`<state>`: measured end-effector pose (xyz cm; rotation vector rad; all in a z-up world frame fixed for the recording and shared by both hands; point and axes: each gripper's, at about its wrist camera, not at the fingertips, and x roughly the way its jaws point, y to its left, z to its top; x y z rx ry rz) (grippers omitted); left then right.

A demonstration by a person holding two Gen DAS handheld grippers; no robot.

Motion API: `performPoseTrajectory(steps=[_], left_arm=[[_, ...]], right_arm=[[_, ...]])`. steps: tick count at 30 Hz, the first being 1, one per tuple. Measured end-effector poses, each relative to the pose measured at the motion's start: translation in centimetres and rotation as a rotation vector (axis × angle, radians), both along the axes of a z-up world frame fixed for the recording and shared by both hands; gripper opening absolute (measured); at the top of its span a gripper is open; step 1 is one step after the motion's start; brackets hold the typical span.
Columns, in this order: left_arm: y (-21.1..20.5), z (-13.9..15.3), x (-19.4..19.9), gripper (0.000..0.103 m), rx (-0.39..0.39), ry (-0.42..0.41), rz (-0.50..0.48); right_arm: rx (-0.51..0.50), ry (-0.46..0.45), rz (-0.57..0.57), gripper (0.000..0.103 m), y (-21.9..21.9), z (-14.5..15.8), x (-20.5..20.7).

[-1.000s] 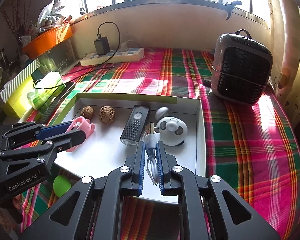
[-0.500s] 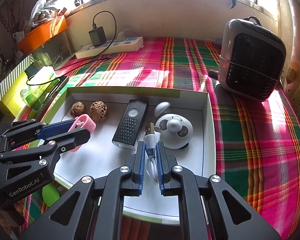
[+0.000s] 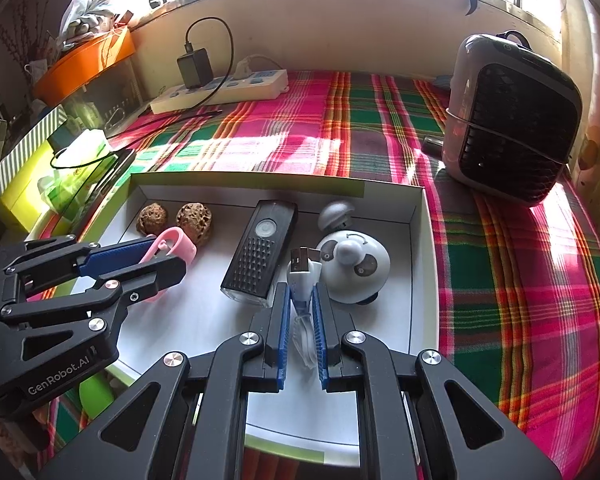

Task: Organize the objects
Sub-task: 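Carry the pink earhook with the left tool while the right tool carries the cable over the tray, then lower the pink earhook with the left tool while the right tool lowers the cable into the tray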

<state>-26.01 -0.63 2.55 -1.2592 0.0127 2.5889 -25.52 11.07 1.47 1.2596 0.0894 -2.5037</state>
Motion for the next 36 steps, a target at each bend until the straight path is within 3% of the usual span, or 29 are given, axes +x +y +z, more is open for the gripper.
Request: performPoseTrajectory(steps=[36], left_arm=[[-0.9, -0.8, -0.5, 0.021, -0.035, -0.006, 0.05]], right_arm=[[0.025, 0.015, -0.013, 0.012, -0.4, -0.5, -1.1]])
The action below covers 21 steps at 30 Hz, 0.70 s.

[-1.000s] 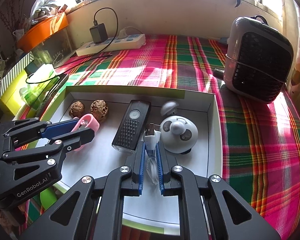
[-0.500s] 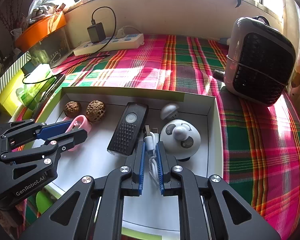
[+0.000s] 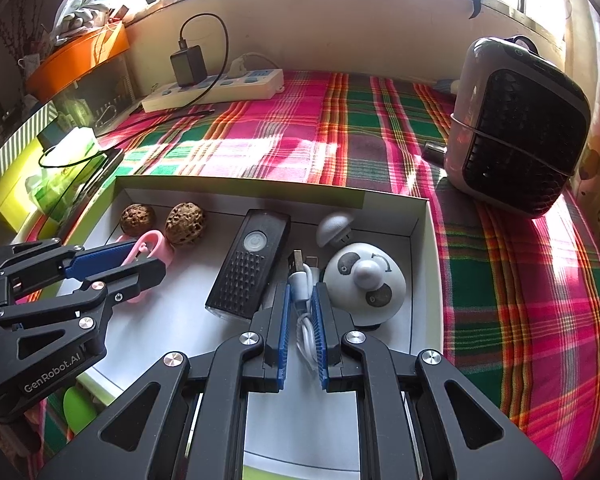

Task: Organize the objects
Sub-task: 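Lower the pink earhook with the left tool while the right tool lowers the cable into the tray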

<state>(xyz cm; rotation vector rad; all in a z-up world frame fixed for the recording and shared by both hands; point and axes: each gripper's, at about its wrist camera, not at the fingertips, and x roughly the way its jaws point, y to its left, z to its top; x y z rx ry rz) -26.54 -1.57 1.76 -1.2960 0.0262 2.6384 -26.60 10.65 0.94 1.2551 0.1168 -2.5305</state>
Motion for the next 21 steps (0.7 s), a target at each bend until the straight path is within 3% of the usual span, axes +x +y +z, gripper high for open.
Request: performPoseTrajectory(steps=[21], left_arm=[[-0.08, 0.0, -0.05, 0.023, -0.004, -0.003, 0.001]], right_arm=[[-0.019, -0.012, -0.006, 0.012, 0.04, -0.26, 0.15]])
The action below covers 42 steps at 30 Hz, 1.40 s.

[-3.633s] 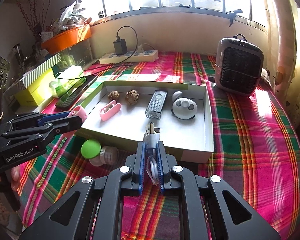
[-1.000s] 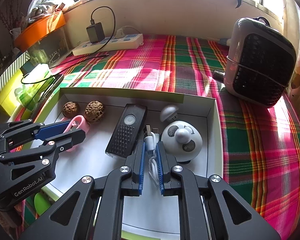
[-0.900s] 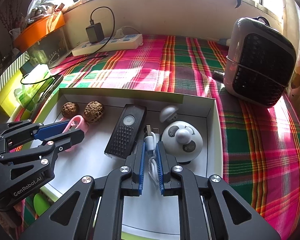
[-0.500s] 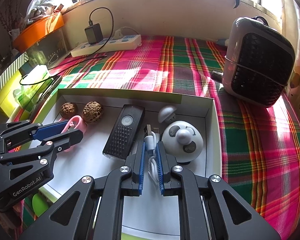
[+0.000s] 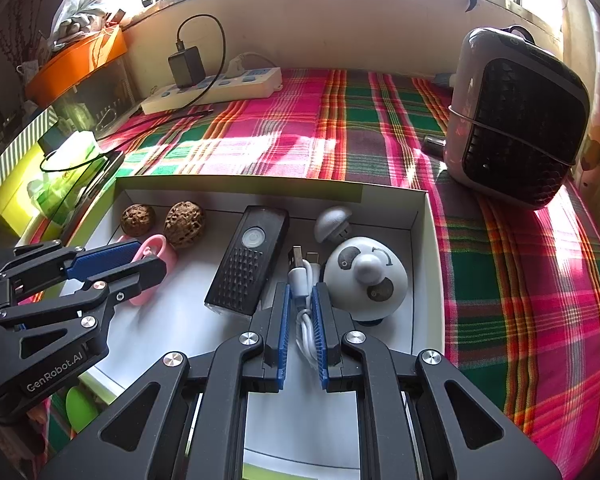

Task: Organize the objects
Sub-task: 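Lower the pink earhook with the left tool while the right tool lowers the cable into the tray, then open the left tool to release the earhook while the right tool releases the cable, then withdraw both open tools from the tray toward the green-lidded jar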

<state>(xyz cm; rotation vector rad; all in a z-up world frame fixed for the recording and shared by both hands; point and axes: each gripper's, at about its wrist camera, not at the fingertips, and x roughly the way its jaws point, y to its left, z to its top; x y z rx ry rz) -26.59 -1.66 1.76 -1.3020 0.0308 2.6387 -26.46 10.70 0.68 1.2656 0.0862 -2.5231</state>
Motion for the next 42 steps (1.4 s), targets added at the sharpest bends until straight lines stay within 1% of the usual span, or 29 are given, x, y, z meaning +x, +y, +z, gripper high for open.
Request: performPoseTrajectory(steps=[9, 11, 21, 26, 28, 42], left_arm=[[0.0, 0.0, 0.1, 0.029, 0.005, -0.005, -0.001], [0.0, 0.0, 0.2, 0.03, 0.008, -0.006, -0.003], [0.0, 0.2, 0.6, 0.033, 0.006, -0.006, 0.005], [-0.1, 0.7, 1.0, 0.034, 0.013, 0.007, 0.006], [-0.2, 0.8, 1.2, 0.034, 0.015, 0.009, 0.012], [-0.3, 1.6, 3.3, 0.034, 0.007, 0.033, 0.021]], right_arm=[[-0.011, -0.009, 0.0, 0.012, 0.1, 0.0, 0.2], [-0.014, -0.01, 0.002, 0.016, 0.1, 0.0, 0.3], [-0.018, -0.014, 0.002, 0.019, 0.0, 0.1, 0.5], [-0.024, -0.004, 0.013, 0.031, -0.2, 0.3, 0.9], [-0.025, -0.004, 0.013, 0.033, -0.2, 0.3, 1.1], [-0.028, 0.017, -0.012, 0.033, 0.2, 1.1, 2.7]])
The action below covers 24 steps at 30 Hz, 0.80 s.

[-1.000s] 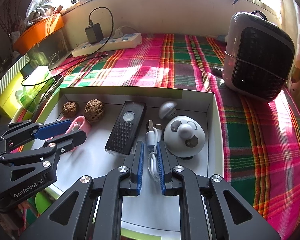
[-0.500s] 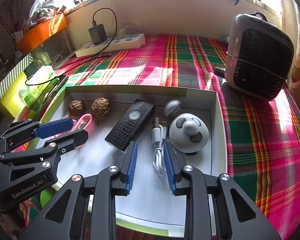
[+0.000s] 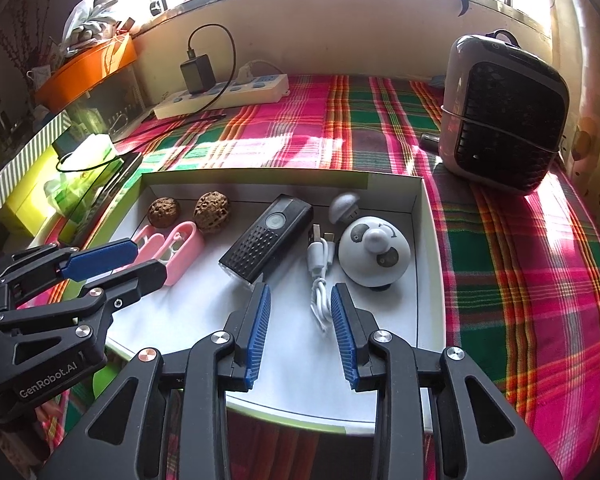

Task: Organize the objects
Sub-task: 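Withdraw both open tools from the tray toward the green-lidded jar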

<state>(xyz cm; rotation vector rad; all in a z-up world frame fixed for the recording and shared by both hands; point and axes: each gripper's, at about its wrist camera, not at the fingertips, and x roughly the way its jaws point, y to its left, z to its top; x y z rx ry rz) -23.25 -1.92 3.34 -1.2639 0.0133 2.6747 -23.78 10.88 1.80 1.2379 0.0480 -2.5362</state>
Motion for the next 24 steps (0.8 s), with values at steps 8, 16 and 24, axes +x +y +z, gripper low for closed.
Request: performPoseTrajectory(steps=[8, 16, 24], left_arm=[[0.0, 0.7, 1.5, 0.034, -0.011, 0.023, 0.011], [-0.4, 1.4, 3.5, 0.034, -0.009, 0.054, 0.024], [-0.9, 1.4, 5.5, 0.034, 0.001, 0.075, 0.045]], right_arm=[[0.006, 0.024, 0.001, 0.033, -0.2, 0.6, 1.3], [0.013, 0.068, 0.001, 0.033, -0.3, 1.4, 3.4], [0.006, 0.101, 0.009, 0.033, -0.4, 2.1, 5.3]])
